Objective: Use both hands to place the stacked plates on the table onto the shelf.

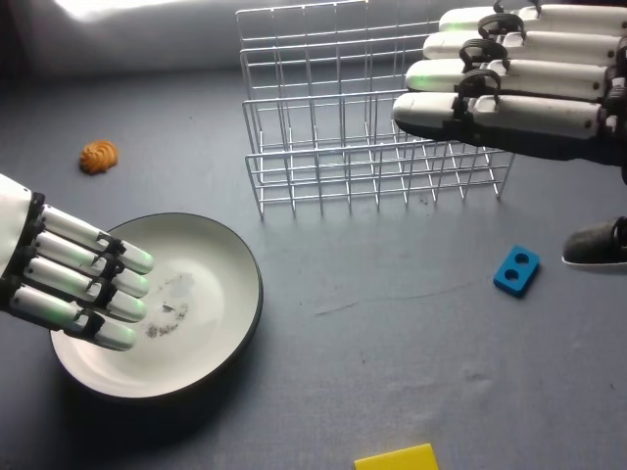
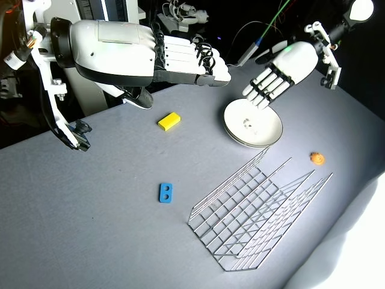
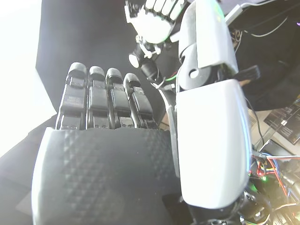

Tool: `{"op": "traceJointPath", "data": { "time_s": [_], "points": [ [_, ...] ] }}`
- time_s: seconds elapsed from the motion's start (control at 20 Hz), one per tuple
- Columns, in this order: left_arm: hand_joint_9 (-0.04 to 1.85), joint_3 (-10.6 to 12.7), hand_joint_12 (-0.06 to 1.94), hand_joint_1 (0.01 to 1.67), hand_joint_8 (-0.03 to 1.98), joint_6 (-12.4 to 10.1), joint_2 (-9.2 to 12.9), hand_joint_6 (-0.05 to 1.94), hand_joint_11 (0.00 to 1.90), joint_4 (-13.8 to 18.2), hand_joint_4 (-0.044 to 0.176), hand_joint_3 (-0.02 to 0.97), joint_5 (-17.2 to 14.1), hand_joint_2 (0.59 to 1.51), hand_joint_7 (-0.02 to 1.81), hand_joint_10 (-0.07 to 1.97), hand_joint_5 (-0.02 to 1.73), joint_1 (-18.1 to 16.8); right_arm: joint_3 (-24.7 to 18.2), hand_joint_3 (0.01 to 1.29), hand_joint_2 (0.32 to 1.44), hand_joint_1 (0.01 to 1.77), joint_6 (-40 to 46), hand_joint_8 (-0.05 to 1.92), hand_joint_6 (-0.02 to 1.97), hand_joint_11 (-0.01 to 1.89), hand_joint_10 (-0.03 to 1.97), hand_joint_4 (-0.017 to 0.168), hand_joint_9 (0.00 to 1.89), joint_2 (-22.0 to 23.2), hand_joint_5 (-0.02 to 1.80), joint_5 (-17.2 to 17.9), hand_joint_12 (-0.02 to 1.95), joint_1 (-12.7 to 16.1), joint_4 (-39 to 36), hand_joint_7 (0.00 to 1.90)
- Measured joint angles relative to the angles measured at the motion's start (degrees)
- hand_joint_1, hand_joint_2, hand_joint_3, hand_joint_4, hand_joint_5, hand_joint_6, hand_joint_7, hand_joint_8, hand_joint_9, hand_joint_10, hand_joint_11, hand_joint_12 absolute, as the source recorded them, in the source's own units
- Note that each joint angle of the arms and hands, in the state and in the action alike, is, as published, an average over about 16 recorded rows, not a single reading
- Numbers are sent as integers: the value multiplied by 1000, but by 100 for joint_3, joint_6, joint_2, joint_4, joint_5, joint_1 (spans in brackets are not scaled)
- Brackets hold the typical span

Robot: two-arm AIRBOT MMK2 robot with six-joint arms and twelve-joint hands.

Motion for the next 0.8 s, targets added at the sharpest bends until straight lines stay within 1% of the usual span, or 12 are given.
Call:
{"op": "traceJointPath", "data": {
  "time_s": [0.15,0.35,0.6,0.8],
  "points": [
    [19,190,11,18,-4,52,-123,-1,16,-104,6,24,97,1059,18,12,21,243,0,14,964,1211,1,22,29,21,0,2,23,-10,21,-15,-2,-7,-8,22],
    [17,479,11,18,-4,76,-297,-1,16,-201,6,23,214,1052,16,12,21,480,0,15,970,1195,2,22,29,21,0,2,22,-19,21,-29,-2,-15,-14,22],
    [15,784,11,18,-4,82,-466,-1,16,-251,5,21,314,1049,14,12,21,662,0,14,972,1179,2,22,29,21,0,2,22,-24,21,-34,-2,-20,-21,21],
    [15,938,10,18,-4,82,-548,-4,16,-261,4,21,347,1049,10,10,21,757,0,14,968,1173,6,23,29,21,0,2,22,-28,22,-39,-3,-34,-31,21]
  ]
}}
